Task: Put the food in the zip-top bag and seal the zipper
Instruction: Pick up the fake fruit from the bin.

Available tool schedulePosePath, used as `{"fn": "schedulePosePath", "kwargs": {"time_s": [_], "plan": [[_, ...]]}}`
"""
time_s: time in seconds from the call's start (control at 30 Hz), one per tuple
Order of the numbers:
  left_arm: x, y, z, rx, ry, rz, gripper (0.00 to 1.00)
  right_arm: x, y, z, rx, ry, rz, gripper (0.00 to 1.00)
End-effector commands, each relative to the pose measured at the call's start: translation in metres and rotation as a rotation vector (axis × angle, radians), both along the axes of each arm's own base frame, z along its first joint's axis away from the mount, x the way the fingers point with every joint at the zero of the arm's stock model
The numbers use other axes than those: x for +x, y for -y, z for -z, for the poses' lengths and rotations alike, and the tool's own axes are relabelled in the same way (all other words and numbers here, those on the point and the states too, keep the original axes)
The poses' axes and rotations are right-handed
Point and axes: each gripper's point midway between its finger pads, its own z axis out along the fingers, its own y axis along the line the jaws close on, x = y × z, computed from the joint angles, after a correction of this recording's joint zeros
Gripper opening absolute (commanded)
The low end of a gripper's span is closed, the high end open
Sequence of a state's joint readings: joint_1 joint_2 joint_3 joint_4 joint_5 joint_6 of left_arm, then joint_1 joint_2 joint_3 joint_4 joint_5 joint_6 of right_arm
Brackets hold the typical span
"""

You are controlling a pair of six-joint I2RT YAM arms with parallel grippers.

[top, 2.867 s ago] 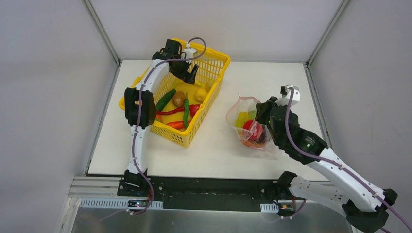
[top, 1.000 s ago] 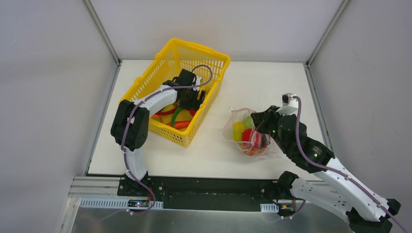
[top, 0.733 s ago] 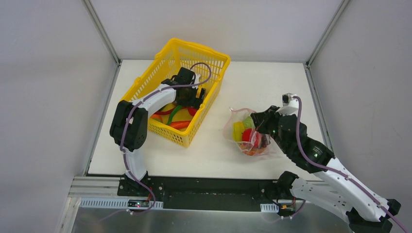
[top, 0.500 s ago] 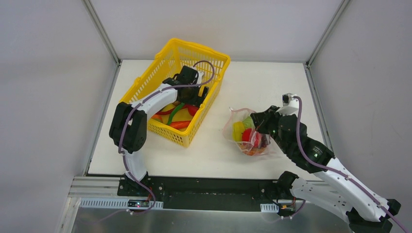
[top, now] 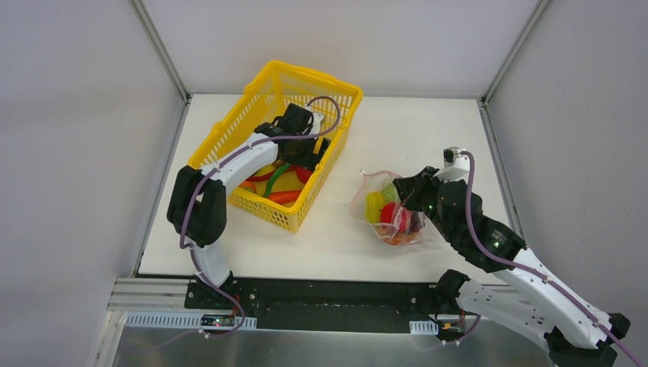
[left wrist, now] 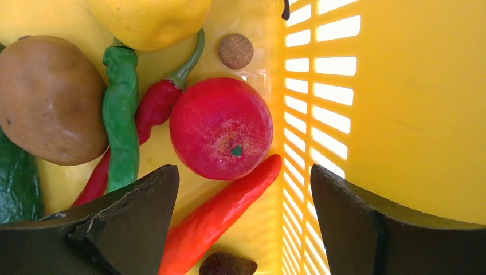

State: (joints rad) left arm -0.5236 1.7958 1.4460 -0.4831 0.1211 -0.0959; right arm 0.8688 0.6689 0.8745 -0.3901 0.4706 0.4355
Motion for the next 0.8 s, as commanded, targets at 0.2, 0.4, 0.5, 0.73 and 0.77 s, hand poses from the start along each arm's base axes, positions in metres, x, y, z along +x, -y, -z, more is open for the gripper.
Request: {"fn": "schedulePosePath", "kwargs": {"time_s": [0.2,0.4,0.5,0.73,0.77], "plan": [[-0.012,0.011,0.043,-0.022,-0.129,-0.026,0.83,0.004,-0.002,-0.022,0.079,0.052,0.015,0.00],[-0.011,0.000,0.063,0.032,-0.148,-0.074,0.84,0.006,-0.003,-0.020,0.069,0.048,0.016,0.00],[-0.008,-0.003,0.067,0.055,-0.142,-0.092,0.81,0.006,-0.005,-0.018,0.068,0.040,0.011,0.00],[0.004,0.007,0.049,-0.025,-0.072,-0.124,0.84,0.004,-0.003,-0.018,0.081,0.041,0.015,0.00],[0.006,0.012,0.045,-0.053,-0.064,-0.120,0.85,0.004,-0.003,-0.018,0.082,0.040,0.015,0.00]]}}
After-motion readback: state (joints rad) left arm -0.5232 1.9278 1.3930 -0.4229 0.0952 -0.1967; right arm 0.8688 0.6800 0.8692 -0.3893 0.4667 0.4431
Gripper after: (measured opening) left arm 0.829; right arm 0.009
